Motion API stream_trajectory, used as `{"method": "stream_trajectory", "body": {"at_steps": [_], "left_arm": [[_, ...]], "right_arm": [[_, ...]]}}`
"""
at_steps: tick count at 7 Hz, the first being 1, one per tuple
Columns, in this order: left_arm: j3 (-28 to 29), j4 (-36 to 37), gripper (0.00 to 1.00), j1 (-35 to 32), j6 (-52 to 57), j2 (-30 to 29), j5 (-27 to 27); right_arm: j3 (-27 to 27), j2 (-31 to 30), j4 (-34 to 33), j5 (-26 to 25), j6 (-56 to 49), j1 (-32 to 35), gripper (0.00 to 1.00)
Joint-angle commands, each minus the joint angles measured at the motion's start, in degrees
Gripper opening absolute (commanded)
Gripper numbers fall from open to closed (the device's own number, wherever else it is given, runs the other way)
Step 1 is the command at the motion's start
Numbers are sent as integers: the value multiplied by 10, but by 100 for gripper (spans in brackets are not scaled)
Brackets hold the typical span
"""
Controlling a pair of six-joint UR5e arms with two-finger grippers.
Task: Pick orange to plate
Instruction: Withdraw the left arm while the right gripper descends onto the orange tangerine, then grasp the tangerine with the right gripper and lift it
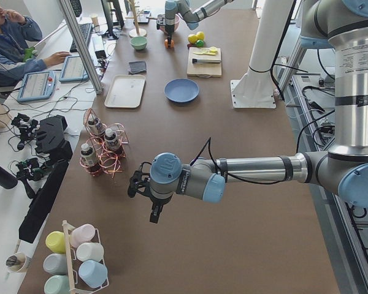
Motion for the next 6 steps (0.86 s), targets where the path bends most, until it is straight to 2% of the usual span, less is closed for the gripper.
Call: {"method": "stream_trajectory", "body": {"at_steps": [1, 2, 3, 4, 6], "left_arm": [[1, -1, 98, 0, 0, 0, 1], [1, 0, 98, 0, 0, 0, 0], [1, -1, 98, 0, 0, 0, 0], [1, 1, 98, 0, 0, 0, 1], [-4, 0, 98, 0, 0, 10, -1]], "right_arm": [[56, 3, -18, 0, 4, 0, 0], [94, 35, -95, 8, 6, 0, 0], [123, 98, -194, 6, 80, -15, 0], [126, 144, -215, -9, 177, -61, 0], [120, 222, -227, -86, 362, -160, 0]]}}
